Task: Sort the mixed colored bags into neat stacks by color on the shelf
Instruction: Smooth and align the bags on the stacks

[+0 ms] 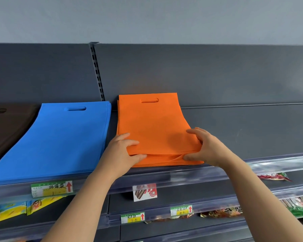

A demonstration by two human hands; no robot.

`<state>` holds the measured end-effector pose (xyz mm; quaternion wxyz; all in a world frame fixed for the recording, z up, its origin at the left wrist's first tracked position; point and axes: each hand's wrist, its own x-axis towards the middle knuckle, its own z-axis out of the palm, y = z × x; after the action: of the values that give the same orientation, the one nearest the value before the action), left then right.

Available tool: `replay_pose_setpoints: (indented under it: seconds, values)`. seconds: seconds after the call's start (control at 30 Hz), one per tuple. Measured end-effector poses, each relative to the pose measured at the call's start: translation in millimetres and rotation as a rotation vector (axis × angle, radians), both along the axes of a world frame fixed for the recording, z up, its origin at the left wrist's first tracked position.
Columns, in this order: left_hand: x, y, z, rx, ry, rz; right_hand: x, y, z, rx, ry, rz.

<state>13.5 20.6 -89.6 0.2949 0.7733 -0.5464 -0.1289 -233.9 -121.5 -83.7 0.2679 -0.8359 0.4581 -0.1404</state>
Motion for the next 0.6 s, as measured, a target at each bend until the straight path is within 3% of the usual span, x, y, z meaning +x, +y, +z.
replay_pose_setpoints:
  seconds: [0.2, 0.37, 0.5, 0.6]
  values:
    - [6, -1, -1, -0.098, 0.0, -0.031, -8, 12, 4, -0.088, -0.102, -0.076]
    - [5, 0, 3, -0.216, 0.066, 0.046, -20, 12, -2, 0.036, -0.14, -0.18]
    - [11, 6, 0, -0.15, 0.059, 0.008, -29, 14, 0, 0.135, -0.177, -0.178]
    - [9, 8, 2, 0.033, -0.17, -0.041, -33, 13, 0, 0.15, -0.165, -0.161]
